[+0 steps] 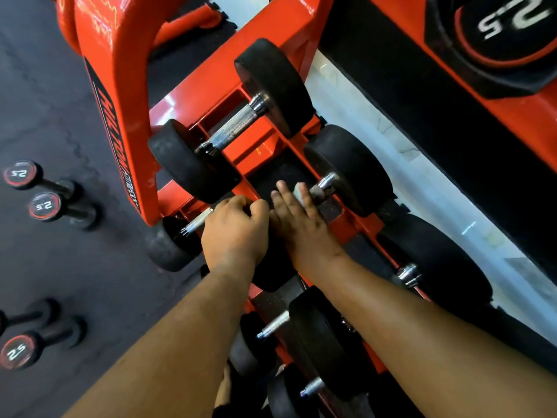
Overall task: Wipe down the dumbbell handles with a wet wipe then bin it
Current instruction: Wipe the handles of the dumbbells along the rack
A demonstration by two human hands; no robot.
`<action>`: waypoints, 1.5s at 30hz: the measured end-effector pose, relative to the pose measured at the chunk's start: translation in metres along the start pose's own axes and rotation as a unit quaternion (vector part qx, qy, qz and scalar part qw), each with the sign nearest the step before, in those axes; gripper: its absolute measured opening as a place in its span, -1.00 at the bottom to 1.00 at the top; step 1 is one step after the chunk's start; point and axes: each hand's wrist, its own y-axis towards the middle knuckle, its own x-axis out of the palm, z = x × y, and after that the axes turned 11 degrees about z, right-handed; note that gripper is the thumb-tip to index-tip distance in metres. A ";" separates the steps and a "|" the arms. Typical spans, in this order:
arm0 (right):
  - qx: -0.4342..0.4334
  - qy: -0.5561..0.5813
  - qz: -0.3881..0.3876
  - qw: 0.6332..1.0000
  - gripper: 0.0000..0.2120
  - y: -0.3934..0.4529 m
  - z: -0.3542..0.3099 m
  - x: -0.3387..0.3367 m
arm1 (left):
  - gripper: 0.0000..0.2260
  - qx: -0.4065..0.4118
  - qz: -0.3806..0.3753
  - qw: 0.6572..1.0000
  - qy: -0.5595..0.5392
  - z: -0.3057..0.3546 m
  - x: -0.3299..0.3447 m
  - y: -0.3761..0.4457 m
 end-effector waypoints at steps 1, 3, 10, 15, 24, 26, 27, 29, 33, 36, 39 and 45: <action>-0.034 -0.012 -0.018 0.999 -0.39 0.004 0.000 0.003 | -0.77 0.002 0.000 1.000 0.001 0.000 0.000 0.000; -0.055 0.014 -0.030 0.998 -0.36 0.002 0.007 0.009 | -0.77 0.005 0.000 1.000 0.002 0.000 0.001 0.001; 0.019 -0.006 0.074 0.997 -0.47 -0.030 0.023 0.013 | -0.75 0.006 0.004 1.000 0.008 -0.001 0.002 0.000; 0.045 0.066 0.056 0.995 -0.91 0.028 0.022 -0.005 | -0.75 0.010 0.006 1.000 0.001 -0.001 0.002 0.001; 0.155 0.058 0.078 0.983 -0.38 -0.033 0.029 0.005 | -0.74 0.012 0.009 1.000 0.000 -0.003 0.003 0.001; 0.206 0.072 0.059 0.974 -0.36 -0.019 0.022 0.000 | -0.74 0.013 0.007 1.000 -0.001 -0.003 0.003 0.001; 0.223 0.085 0.059 0.969 -0.37 -0.013 0.020 -0.002 | -0.74 0.013 0.007 1.000 -0.001 -0.002 0.003 0.001; 0.246 0.125 0.075 0.958 -0.40 -0.013 0.019 -0.004 | -0.74 0.013 0.005 1.000 -0.001 -0.002 0.003 0.001; 0.357 0.341 0.171 0.853 -0.41 -0.024 0.004 -0.008 | -0.75 0.019 0.007 1.000 -0.003 -0.003 0.004 0.002; 0.551 0.553 0.231 0.581 -0.45 -0.020 -0.013 -0.022 | -0.75 0.021 0.008 1.000 -0.001 -0.004 0.004 0.003; 0.688 0.656 0.244 0.194 -0.61 -0.002 -0.005 -0.033 | -0.75 0.019 0.010 1.000 -0.005 -0.004 0.004 0.001; 0.618 0.774 0.113 0.078 -0.81 0.036 0.028 -0.016 | -0.75 0.015 0.007 1.000 -0.008 -0.005 0.004 0.002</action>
